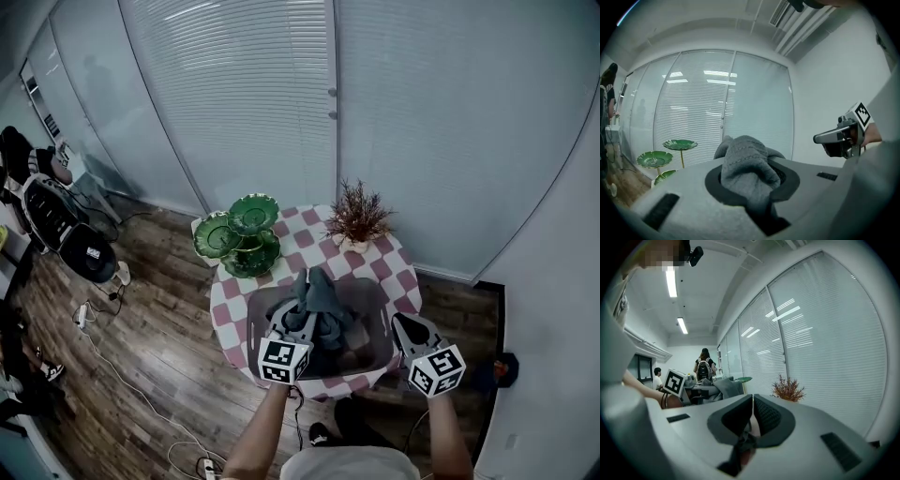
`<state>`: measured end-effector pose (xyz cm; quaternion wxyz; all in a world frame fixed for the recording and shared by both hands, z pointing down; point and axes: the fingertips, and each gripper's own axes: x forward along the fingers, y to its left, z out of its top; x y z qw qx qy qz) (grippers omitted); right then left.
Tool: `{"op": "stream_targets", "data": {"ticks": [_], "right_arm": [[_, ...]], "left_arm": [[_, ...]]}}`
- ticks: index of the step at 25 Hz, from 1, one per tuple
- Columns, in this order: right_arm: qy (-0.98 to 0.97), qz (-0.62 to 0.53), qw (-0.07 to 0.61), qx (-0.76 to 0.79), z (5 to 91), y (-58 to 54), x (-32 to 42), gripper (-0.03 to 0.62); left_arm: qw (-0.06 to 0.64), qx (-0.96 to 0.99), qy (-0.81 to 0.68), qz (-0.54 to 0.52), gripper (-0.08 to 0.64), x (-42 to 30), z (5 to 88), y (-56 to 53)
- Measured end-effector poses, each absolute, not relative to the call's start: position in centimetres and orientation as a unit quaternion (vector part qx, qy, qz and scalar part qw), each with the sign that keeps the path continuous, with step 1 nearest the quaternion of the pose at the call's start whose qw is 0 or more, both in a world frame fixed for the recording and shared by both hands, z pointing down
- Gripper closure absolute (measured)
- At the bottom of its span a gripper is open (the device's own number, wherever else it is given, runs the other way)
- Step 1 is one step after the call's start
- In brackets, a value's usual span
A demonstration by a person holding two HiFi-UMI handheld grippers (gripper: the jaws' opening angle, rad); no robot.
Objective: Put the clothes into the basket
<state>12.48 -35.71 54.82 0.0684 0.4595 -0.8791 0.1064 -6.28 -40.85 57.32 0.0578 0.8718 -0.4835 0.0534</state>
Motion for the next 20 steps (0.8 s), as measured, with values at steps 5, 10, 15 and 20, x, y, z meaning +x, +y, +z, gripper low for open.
{"op": "stream_targets", "data": {"ticks": [5, 10, 15, 20], "right_arm": [[-0.877, 0.108, 0.065, 0.463, 54.6, -35.7, 13.1, 0.568], [-0.877, 0.107, 0.064, 0.464, 54.4, -35.4, 13.0, 0.568], [-0.874, 0.104, 0.067, 0.47, 54.5, -35.6, 13.1, 0.568], [-0.871, 0.103, 0.076, 0.475, 55.0, -35.6, 13.2, 0.568]], "left_arm": [[0.04, 0.892, -0.441, 0.089, 0.48, -4.5, 59.0, -40.7], [0.029, 0.918, -0.378, 0.12, 0.48, -2.7, 61.6, -39.9], [0.031, 0.937, -0.313, 0.153, 0.48, -1.2, 63.7, -39.2], [0.034, 0.947, -0.261, 0.183, 0.48, -0.1, 65.8, -38.7]]}}
